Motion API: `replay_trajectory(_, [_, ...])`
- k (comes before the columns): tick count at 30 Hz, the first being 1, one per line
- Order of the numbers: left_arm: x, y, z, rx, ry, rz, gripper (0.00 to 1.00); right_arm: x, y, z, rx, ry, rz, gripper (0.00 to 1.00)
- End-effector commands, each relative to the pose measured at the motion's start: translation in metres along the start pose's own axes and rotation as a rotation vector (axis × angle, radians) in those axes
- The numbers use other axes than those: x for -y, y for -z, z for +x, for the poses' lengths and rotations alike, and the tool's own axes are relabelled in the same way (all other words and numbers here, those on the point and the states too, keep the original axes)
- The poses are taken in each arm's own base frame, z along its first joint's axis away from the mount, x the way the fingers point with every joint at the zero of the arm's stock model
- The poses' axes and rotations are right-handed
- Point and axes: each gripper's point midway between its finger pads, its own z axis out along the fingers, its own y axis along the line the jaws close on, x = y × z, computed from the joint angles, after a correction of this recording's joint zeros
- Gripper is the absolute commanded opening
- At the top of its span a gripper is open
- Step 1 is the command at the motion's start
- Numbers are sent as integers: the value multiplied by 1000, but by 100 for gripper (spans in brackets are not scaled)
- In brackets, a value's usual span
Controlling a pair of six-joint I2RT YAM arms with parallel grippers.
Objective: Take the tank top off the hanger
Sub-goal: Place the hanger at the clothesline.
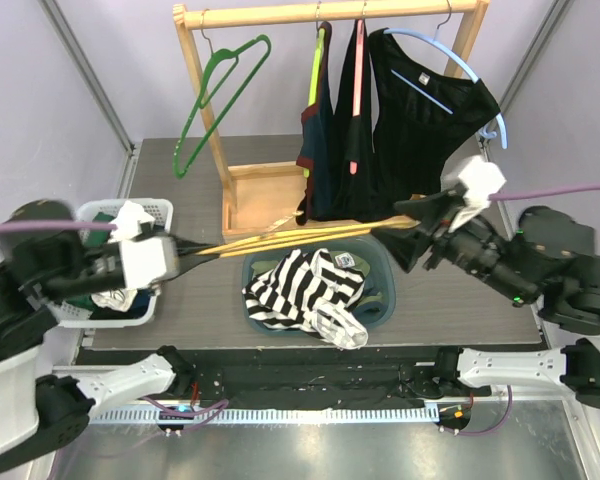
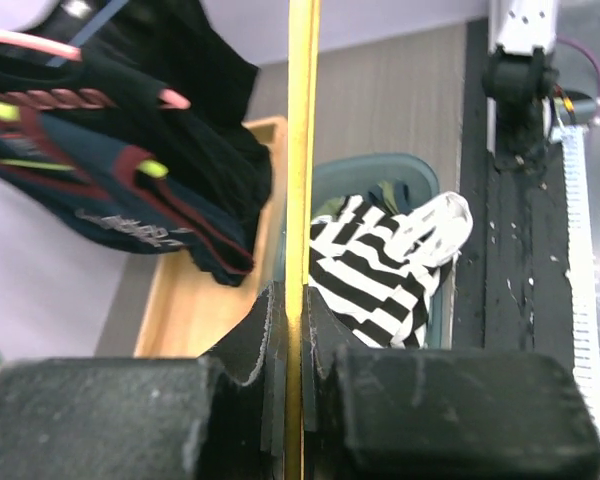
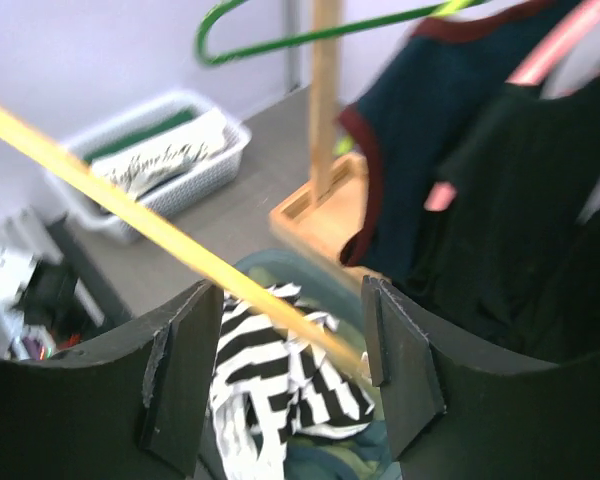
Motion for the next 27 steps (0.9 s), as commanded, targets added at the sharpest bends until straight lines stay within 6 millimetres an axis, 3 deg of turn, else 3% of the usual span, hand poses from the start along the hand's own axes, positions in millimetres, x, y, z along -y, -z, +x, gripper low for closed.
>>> replay_trajectory(1, [0, 39, -25, 97, 14, -131, 0, 55, 40, -47, 236, -165, 245, 65])
replay_trajectory(5, [-8, 52, -11, 92, 92, -276, 0, 66, 61, -61, 320, -218, 260, 66])
replay_trajectory(9, [-44, 56, 10, 63, 268, -519, 1, 63, 53, -55, 281, -201, 260, 65])
replay_trajectory(10, [-61, 63, 21, 28, 309, -638, 0, 61, 48, -51, 259, -189, 263, 64])
replay_trajectory(13, [-93, 70, 50, -68, 420, -849, 0, 50, 25, -26, 161, -138, 249, 57])
replay_trajectory(19, [-118, 49, 79, -214, 506, -912, 0, 22, -21, 38, -68, -9, 186, 47])
replay_trajectory(23, [-138, 36, 76, -254, 518, -920, 0, 2, -48, 84, -204, 47, 126, 52])
replay_trajectory(27, [-162, 23, 63, -240, 500, -932, 0, -2, -61, 122, -276, 72, 139, 57])
